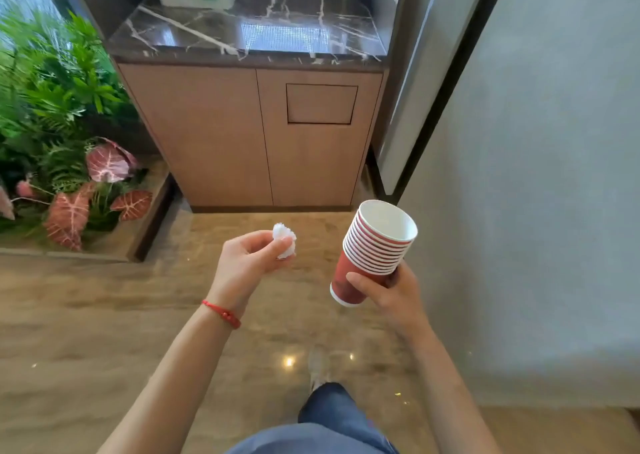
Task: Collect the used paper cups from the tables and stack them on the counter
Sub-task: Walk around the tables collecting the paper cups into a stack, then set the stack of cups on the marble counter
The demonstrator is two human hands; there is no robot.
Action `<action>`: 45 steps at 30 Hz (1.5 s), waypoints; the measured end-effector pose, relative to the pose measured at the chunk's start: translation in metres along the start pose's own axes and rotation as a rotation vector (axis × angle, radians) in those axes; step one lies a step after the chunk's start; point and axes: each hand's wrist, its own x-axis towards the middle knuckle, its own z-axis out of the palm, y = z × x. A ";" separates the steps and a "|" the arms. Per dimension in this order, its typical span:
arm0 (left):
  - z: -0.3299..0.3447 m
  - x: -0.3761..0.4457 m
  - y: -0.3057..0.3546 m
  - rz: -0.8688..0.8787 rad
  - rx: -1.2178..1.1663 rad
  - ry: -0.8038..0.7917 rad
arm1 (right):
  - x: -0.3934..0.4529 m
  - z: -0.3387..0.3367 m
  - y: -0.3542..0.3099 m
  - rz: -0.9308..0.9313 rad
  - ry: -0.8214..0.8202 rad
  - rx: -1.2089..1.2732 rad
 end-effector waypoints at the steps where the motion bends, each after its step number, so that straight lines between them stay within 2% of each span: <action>1: 0.007 0.022 0.004 0.001 0.013 -0.003 | 0.025 -0.003 -0.003 -0.005 -0.006 0.001; 8: 0.050 0.160 0.039 -0.001 -0.037 -0.001 | 0.187 -0.021 -0.032 -0.022 -0.010 -0.009; 20: 0.074 0.413 0.072 -0.039 -0.044 0.003 | 0.439 -0.006 -0.048 0.004 0.015 -0.037; 28: 0.092 0.579 0.125 -0.056 -0.007 -0.057 | 0.602 -0.001 -0.093 -0.002 0.083 -0.051; 37: 0.131 0.701 0.142 -0.124 -0.011 -0.045 | 0.744 -0.009 -0.107 -0.057 0.124 -0.031; 40: 0.142 0.729 0.152 -0.120 -0.040 0.011 | 0.782 -0.013 -0.112 -0.092 0.128 -0.077; 45: 0.152 0.770 0.157 -0.157 -0.041 0.017 | 0.827 -0.020 -0.104 -0.089 0.133 -0.160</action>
